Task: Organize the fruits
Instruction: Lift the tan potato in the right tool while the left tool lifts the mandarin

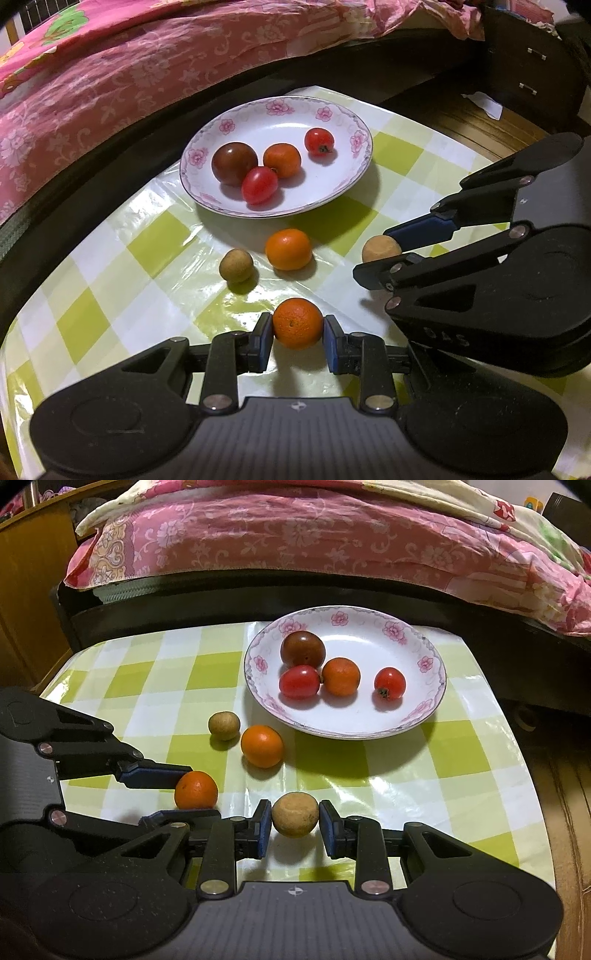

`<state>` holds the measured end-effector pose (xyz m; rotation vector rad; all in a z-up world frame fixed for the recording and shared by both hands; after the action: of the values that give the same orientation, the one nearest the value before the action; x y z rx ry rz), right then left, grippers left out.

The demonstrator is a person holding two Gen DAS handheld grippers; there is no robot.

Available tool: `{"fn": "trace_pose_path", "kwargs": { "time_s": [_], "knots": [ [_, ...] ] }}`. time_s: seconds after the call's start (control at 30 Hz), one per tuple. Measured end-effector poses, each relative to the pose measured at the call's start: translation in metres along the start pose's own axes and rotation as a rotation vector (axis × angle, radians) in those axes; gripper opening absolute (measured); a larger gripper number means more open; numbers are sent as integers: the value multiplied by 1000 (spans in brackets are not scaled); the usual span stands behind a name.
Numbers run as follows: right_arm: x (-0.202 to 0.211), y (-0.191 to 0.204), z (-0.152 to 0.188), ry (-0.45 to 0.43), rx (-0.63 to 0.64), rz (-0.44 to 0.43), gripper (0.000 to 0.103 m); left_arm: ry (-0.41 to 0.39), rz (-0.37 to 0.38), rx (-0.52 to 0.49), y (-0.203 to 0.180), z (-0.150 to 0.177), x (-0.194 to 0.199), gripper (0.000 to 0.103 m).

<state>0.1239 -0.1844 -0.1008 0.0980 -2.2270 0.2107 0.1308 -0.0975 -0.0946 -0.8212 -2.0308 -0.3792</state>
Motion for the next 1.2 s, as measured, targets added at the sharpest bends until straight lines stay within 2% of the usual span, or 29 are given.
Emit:
{"fn": "trace_pose_path", "kwargs": {
  "time_s": [0.4, 1.2],
  "knots": [
    [1, -10, -6, -16, -16, 42, 24, -22, -22, 16, 9, -6, 5, 37],
    [14, -4, -13, -54, -20, 34, 24, -69, -55, 31, 18, -21, 14, 37]
  ]
}}
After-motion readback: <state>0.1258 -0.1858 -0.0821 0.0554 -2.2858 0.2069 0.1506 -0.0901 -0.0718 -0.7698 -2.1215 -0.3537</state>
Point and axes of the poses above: each gripper's, at about its wrist camera, not at the fingertips, and x roughly against the way its jaws point, y to its left, z to its underside, the point moved 6 cm from there along -x, roughly the way its jaws point, and after that the axes turned 9 degrees about z, right-handed, at the moved point
